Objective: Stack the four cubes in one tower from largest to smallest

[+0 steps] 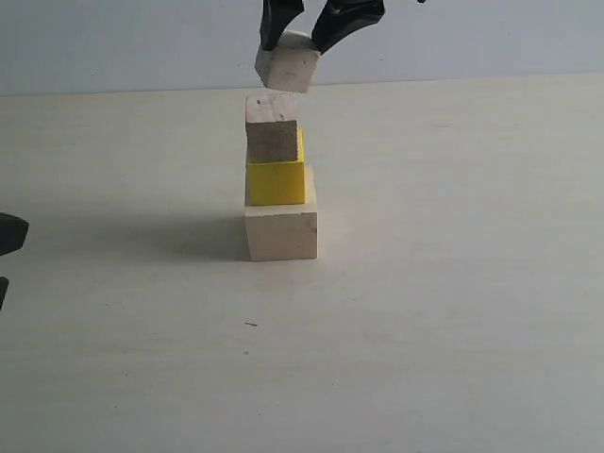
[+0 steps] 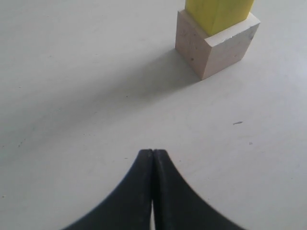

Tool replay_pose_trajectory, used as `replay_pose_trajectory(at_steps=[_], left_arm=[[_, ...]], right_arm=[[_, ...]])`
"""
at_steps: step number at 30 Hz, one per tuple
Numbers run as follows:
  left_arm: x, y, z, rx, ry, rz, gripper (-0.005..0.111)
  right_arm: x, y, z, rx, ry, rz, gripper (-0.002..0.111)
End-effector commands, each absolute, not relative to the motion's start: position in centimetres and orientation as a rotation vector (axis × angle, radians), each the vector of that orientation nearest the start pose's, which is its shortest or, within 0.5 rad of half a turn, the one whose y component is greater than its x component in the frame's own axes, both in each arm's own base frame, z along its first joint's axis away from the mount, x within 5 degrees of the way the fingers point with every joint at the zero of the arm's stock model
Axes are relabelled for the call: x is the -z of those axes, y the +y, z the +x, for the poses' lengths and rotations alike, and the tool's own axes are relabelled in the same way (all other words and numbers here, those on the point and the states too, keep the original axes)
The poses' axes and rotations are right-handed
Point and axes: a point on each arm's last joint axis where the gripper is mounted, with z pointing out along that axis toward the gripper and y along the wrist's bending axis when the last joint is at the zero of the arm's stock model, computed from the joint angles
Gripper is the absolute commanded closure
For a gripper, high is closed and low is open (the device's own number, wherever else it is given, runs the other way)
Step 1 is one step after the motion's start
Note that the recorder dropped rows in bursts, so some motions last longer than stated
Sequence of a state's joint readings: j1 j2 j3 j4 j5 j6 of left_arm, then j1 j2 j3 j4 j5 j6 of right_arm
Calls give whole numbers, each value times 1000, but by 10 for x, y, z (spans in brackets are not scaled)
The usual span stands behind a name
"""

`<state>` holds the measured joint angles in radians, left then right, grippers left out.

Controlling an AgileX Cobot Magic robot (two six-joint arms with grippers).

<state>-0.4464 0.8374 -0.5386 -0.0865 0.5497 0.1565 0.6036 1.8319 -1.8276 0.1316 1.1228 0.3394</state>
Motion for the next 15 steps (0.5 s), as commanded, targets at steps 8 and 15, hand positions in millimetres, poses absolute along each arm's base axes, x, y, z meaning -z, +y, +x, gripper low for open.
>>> replay_pose_trajectory(at_steps=[8, 15], left_arm=[[-266, -71, 138, 263, 2253, 600, 107], [-266, -71, 137, 265, 2254, 599, 107]], right_arm=[[-359, 244, 332, -573, 2564, -291, 108], [-362, 249, 332, -658, 2537, -267, 108]])
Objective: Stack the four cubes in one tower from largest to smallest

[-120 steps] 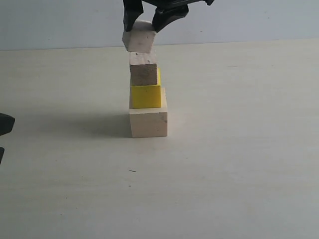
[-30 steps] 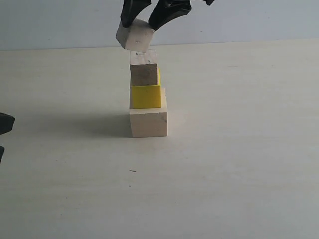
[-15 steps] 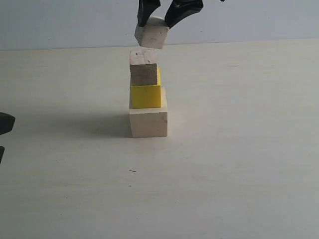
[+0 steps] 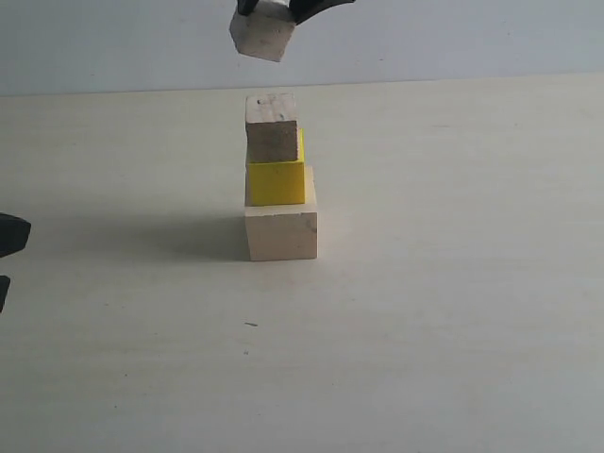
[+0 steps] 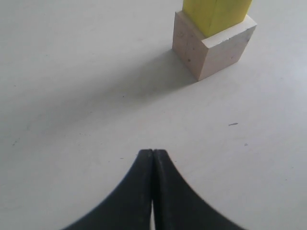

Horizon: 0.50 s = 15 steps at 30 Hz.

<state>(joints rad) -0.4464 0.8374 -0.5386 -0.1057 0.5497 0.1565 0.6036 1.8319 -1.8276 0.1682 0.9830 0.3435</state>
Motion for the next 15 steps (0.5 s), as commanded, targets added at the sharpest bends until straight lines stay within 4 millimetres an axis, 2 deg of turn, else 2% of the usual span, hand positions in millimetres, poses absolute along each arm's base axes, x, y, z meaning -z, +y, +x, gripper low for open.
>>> replay_pose_trajectory(at_steps=[1, 12, 15], left_arm=[[-266, -71, 137, 265, 2254, 599, 107], [-266, -71, 137, 268, 2254, 597, 107], [-266, -71, 137, 268, 2254, 597, 107]], right_arm=[[-362, 248, 331, -654, 2549, -270, 108], [-353, 242, 323, -556, 2682, -315, 108], [-352, 246, 318, -509, 2685, -354, 108]])
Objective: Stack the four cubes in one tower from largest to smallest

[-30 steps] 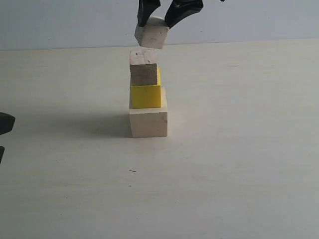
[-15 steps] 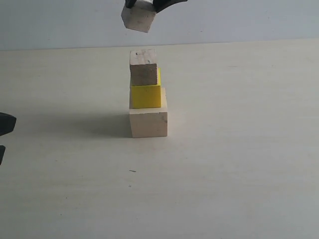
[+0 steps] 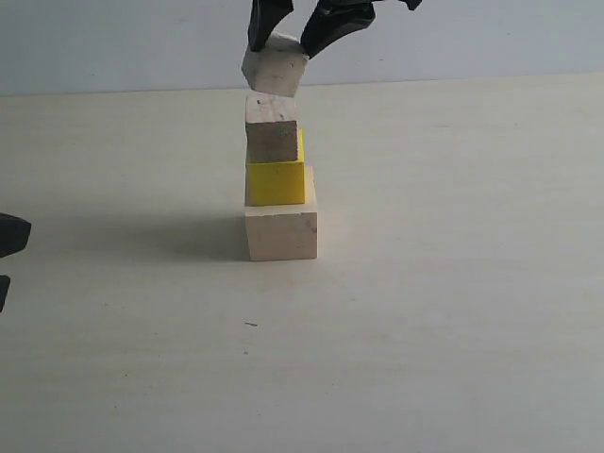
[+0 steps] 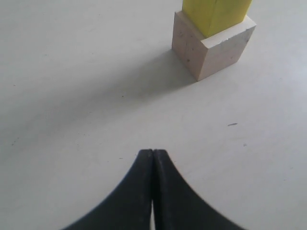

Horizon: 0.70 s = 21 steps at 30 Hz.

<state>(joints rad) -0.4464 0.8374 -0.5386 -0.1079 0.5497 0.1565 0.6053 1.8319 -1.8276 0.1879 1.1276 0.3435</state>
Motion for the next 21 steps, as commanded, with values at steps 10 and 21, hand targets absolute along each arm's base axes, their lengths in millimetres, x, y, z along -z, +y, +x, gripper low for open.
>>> replay_pose_trajectory(at_steps=[10, 21], left_arm=[[-266, -71, 138, 268, 2252, 596, 107], [-266, -71, 138, 268, 2249, 595, 107]], right_arm=[[-352, 268, 301, -329, 2629, -308, 108], [-346, 270, 315, -283, 2551, -245, 108]])
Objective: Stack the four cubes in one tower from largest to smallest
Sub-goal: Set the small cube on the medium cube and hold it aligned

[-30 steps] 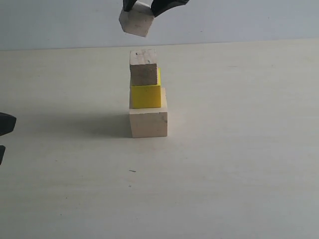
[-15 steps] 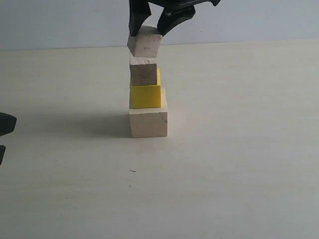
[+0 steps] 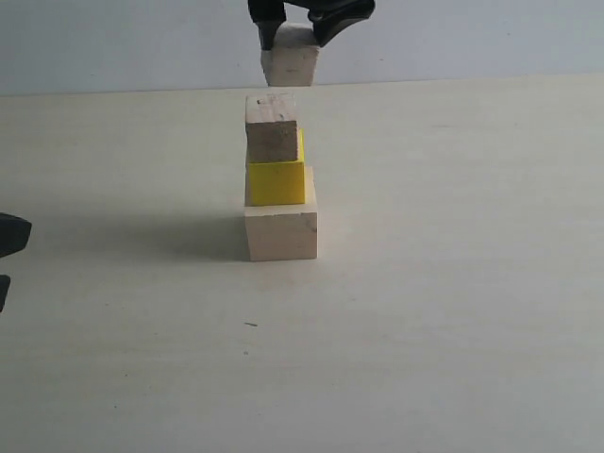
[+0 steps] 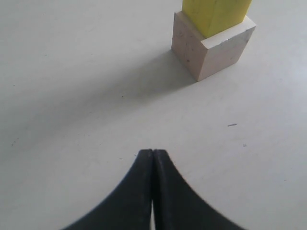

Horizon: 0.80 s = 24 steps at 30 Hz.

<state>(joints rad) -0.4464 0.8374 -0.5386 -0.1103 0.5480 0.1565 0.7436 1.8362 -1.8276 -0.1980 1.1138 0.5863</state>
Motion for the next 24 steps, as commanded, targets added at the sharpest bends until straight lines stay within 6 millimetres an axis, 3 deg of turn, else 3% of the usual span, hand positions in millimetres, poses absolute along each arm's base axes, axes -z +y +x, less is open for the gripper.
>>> replay_pose_trajectory(at_steps=[1, 9, 24], left_arm=[[-266, -71, 138, 268, 2249, 595, 107], [-266, -71, 138, 268, 2249, 595, 107], [-266, -71, 138, 268, 2249, 595, 107]], right_arm=[[-343, 273, 316, -304, 2555, -243, 108], [-325, 279, 322, -285, 2604, -225, 108], [-323, 277, 323, -242, 2608, -209, 108]])
